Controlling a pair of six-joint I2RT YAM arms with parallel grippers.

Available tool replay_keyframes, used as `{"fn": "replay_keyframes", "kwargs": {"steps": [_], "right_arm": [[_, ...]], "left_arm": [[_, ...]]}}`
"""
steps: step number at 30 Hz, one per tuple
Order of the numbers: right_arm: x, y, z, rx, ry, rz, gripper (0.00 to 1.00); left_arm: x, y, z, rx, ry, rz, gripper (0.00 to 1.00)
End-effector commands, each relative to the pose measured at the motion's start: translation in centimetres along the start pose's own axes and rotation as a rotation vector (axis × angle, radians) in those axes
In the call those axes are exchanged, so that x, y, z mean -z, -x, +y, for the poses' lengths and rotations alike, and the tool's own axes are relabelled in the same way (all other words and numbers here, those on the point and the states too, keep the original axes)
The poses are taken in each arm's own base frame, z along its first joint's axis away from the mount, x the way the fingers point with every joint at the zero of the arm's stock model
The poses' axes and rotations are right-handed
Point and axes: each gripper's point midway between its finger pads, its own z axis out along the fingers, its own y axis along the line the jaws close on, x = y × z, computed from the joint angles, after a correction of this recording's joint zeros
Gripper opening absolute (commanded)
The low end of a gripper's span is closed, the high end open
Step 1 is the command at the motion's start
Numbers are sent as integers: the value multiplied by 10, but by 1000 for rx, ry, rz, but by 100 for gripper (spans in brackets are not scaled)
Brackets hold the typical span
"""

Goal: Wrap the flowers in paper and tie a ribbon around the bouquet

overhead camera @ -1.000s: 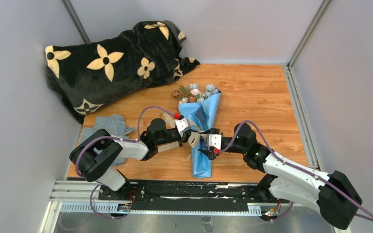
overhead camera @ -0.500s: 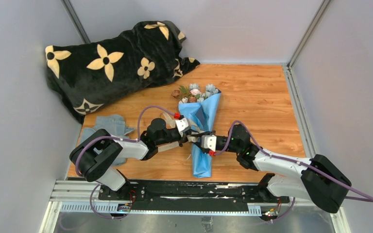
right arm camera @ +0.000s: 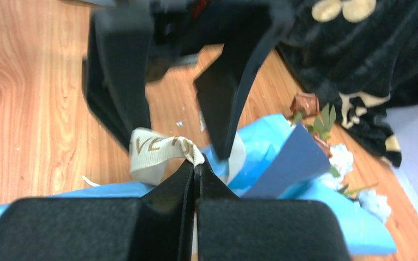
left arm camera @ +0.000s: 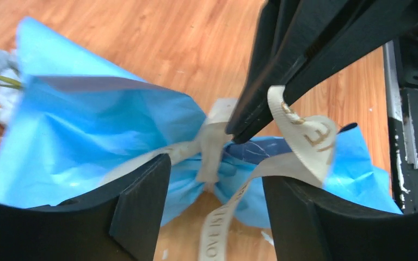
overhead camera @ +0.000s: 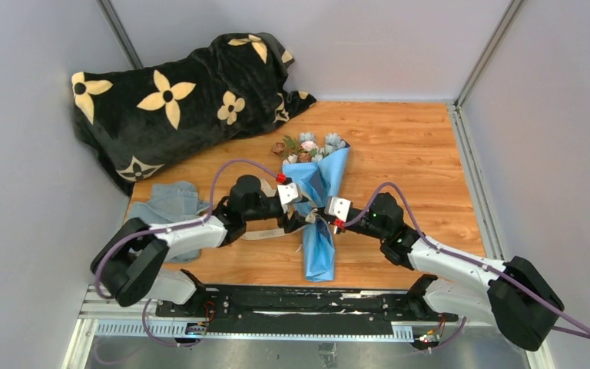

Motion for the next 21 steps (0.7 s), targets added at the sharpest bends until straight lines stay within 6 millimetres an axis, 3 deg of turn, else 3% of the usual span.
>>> {"fn": "replay_keyframes", "kwargs": {"steps": [1,4,6,9,13,16,21], "right_arm": [[10,-8,-22,-127,-107,43,0],[11,-7,-20,-124,-96,31,0],[9,-6,-20,-120,-87,18,0],[6,-4,-20,-112,-81,9,0],[6,-1,-20,-97,-74,-11,0],[6,-1,-21,-87,-73,-2,0],[11,-2,-24,-68,-94,19,0]], "left_arm": [[34,10,10,-81,-115,158,73],[80,-12,33,-286,-207,420,75],[116,-44,47,-349,-290,633,75],[139,-60,89,-437,-334,773,73],[140,-81,139,-603,-436,833,72],[127,-103,153,-668,-531,829,71],[114,-122,179,-657,-548,869,61]]}}
